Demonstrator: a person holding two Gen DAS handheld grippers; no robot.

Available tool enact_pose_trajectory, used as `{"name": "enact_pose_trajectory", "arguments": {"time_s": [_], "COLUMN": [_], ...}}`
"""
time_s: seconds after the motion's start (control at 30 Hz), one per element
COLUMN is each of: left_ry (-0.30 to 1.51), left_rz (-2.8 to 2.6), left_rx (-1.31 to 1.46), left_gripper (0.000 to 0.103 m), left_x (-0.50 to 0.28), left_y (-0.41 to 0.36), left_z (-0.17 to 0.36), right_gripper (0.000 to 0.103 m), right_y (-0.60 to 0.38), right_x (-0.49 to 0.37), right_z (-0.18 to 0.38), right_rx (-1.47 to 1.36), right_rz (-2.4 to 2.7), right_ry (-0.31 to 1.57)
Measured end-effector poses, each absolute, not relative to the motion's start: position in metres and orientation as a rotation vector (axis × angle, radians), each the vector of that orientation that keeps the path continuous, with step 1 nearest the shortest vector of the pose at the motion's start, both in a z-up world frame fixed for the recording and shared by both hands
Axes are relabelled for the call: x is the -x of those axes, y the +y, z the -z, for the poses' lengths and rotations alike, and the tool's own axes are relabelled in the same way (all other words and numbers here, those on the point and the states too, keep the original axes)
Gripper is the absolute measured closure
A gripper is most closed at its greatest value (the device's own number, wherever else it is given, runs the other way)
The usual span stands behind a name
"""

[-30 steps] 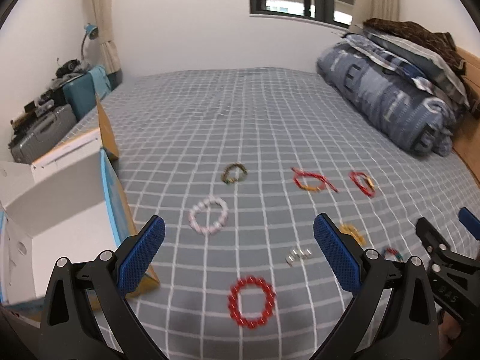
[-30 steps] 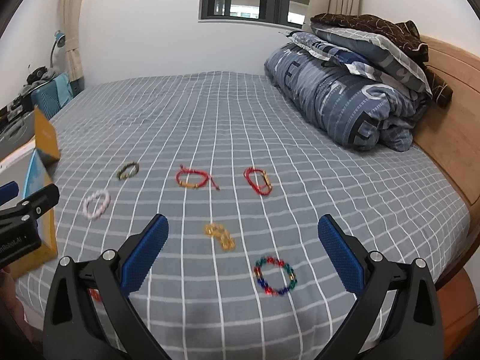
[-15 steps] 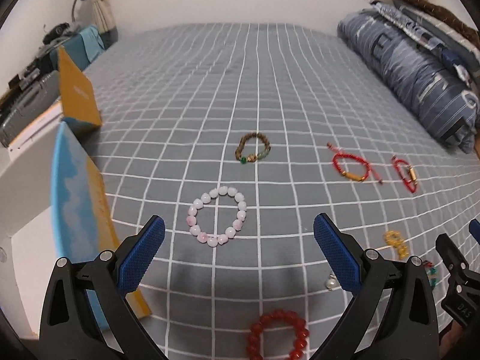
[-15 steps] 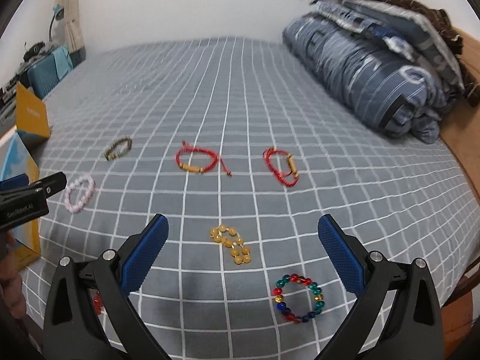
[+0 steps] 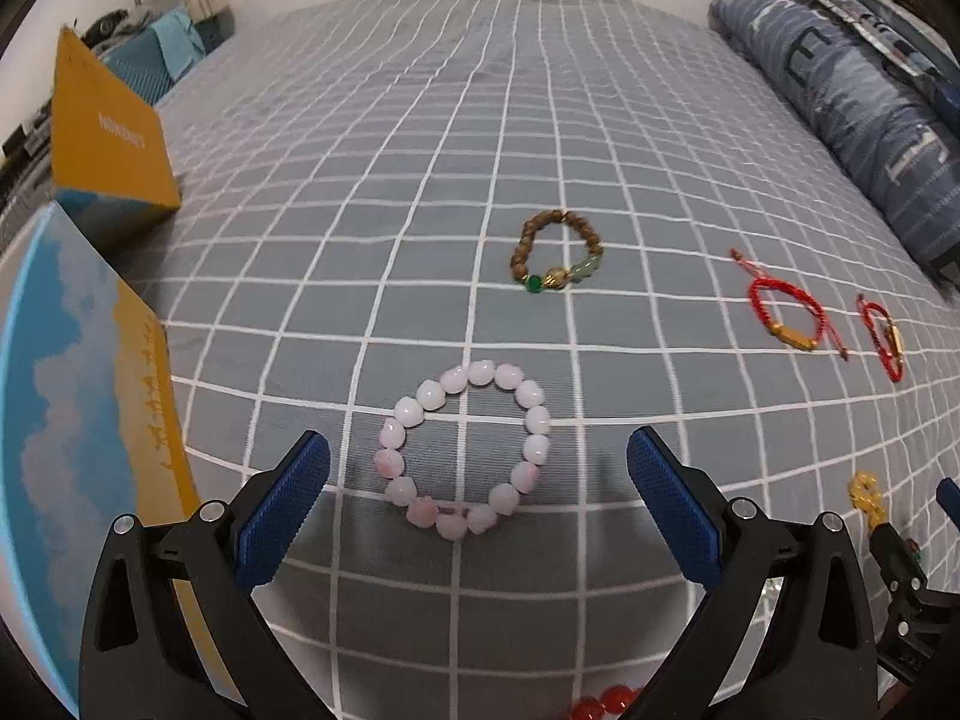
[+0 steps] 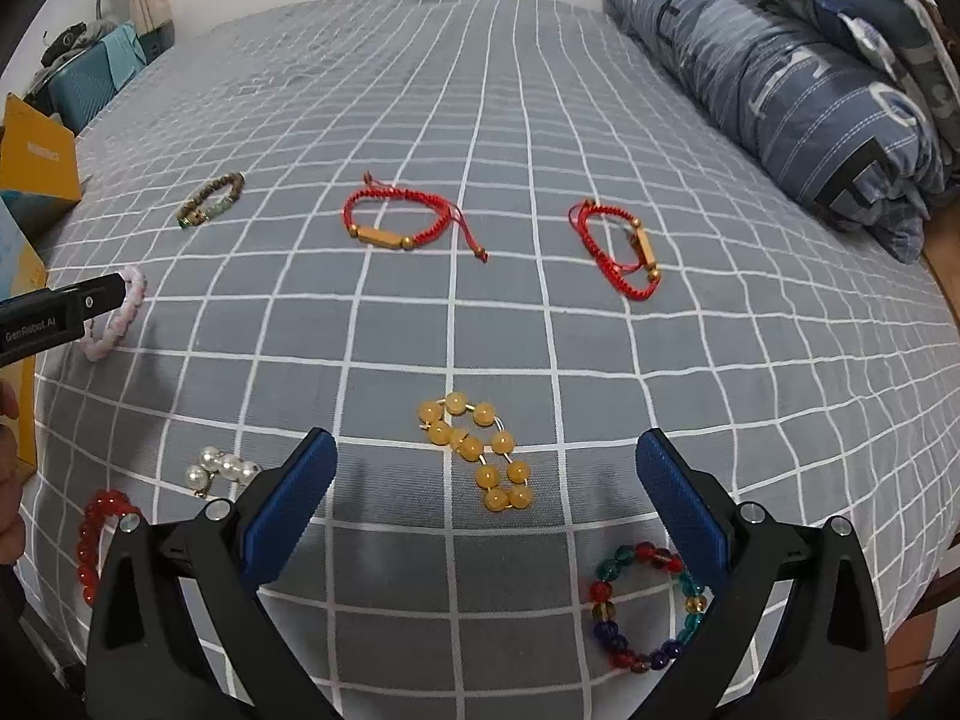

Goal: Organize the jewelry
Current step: 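Grasp the pink-white bead bracelet with the left tool while the right tool grasps the yellow beads, then carry the pink-white bracelet and yellow beads with both tools into the white box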

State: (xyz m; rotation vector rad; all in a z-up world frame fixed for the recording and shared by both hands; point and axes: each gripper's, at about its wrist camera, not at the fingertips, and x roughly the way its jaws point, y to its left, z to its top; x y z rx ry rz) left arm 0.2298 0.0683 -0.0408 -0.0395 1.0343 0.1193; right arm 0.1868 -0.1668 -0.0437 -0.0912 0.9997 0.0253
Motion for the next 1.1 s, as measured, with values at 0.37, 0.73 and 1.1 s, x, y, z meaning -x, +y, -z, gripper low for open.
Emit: {"name": "enact_pose_trajectory", "arguments": {"time_s": [0.37,0.73,1.1], "left_ry": [1.081,1.092,1.056], "left_rz": [-0.121,-0.095,-0.065], "left_rx": [0.034,0.042,0.095], "left_gripper": [0.006,0.082,0.085], "left_x": [-0.246,-0.237,-0.225], "left_y": [0.069,0.063,0.065], "left_z": [0.068,0.066,0.046], "right_gripper": [0.035,0.092,0.094], "right_y": [-0.175,-0.176,-0.181], "right_x": [-0.208,-0.206,-0.194], "right_z": [0.070,0.072,0.051], "right_rx": [0.045,0.014,-0.040], "right_rz": [-0.047,-0.039,-0.035], "right_ry": [1.131,1.157,1.082]}}
